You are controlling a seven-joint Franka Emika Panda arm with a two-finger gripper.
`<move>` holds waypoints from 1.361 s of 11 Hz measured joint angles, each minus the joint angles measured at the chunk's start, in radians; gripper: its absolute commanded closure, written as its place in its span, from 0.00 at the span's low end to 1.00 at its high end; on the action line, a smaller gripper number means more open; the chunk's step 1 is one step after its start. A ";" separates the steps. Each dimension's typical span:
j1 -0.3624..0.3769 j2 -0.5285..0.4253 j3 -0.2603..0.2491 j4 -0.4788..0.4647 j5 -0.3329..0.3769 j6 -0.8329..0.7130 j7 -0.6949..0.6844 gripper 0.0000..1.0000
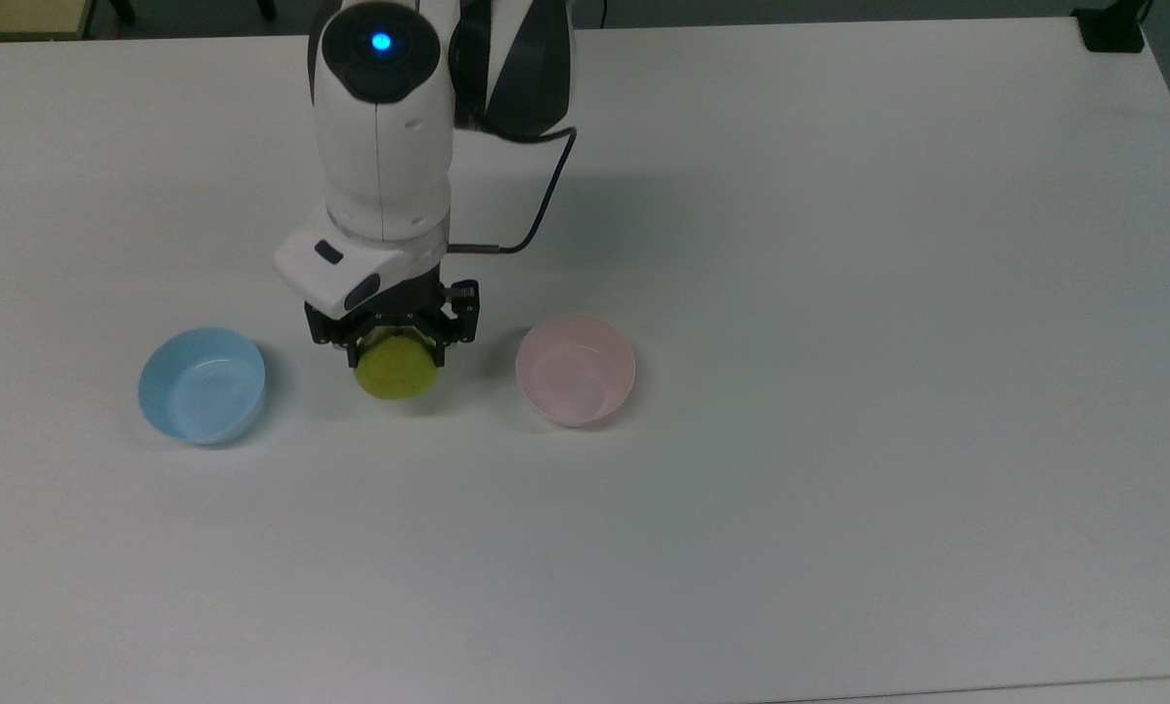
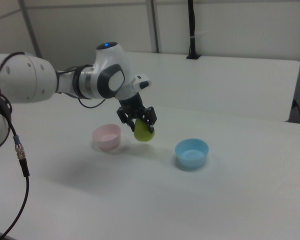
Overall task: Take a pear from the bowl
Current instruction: 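Lower the held pear onto the table between the two bowls, then open the gripper to release the pear and raise it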
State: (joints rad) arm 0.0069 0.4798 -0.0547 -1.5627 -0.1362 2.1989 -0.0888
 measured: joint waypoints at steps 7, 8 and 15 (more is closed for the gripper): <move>-0.019 0.063 0.000 -0.001 -0.013 0.043 0.000 0.00; -0.019 0.067 0.000 -0.001 -0.013 0.043 0.000 0.00; 0.010 -0.113 0.006 0.028 -0.013 -0.205 0.058 0.00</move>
State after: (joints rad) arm 0.0166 0.3665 -0.0485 -1.5352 -0.1490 1.9942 -0.0306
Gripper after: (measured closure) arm 0.000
